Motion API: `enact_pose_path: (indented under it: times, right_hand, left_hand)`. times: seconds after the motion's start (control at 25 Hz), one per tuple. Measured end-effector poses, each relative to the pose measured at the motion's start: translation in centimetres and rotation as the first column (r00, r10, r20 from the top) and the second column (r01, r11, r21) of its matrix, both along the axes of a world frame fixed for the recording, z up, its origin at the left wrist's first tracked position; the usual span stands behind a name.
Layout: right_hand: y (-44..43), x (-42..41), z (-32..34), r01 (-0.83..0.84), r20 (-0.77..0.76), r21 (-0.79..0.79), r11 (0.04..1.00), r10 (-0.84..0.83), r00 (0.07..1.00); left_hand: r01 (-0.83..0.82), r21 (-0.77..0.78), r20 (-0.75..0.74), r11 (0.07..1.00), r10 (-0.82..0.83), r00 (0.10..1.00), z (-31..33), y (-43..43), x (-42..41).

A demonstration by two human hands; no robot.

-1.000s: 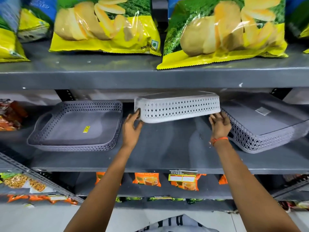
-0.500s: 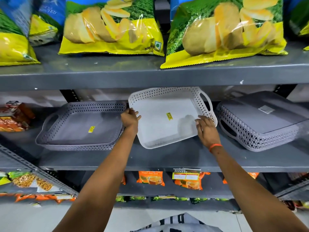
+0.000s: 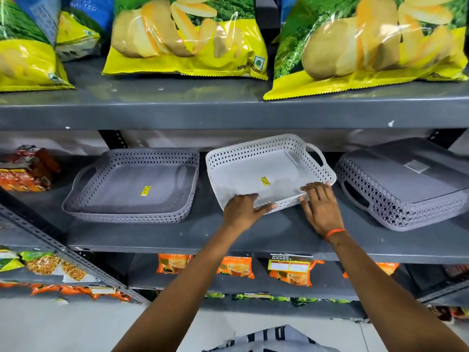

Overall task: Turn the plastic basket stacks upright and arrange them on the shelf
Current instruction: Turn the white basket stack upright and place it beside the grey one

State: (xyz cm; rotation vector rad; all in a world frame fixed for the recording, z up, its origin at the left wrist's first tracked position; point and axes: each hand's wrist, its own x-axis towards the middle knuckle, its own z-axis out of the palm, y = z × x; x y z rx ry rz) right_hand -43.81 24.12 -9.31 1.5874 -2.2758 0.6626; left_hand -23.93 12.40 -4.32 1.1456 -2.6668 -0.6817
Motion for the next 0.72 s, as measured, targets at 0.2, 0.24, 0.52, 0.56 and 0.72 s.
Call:
enact_pose_path:
  times: [0.2, 0.24, 0.52, 0.56, 0.72]
  right_hand:
    - [0.1, 0.8, -0.2, 0.053, -0.030, 0.014, 0.998, -0.053, 0.998]
    - [0.2, 1.4, -0.4, 0.064, -0.040, 0.004, 0.998, -0.063, 0.997]
    - [1.2, 6.4, -1.4, 0.093, -0.038, -0.109, 0.990, -0.097, 0.995]
    - [1.2, 6.7, -1.4, 0.099, -0.039, -0.111, 0.989, -0.104, 0.994]
    - [1.3, 6.8, -1.2, 0.100, -0.043, -0.099, 0.990, -0.105, 0.994]
  left_hand:
    - [0.090, 0.070, 0.014, 0.993, -0.091, 0.996, 0.2, -0.9, 1.4]
    - [0.105, 0.077, 0.023, 0.991, -0.107, 0.994, 0.0, -1.5, 1.9]
    - [0.172, 0.183, 0.054, 0.968, -0.184, 0.981, 0.0, -4.7, 5.7]
    - [0.174, 0.184, 0.053, 0.967, -0.187, 0.981, 0.0, -4.7, 5.8]
    - [0.209, 0.209, 0.035, 0.955, -0.221, 0.975, 0.4, -4.5, 5.8]
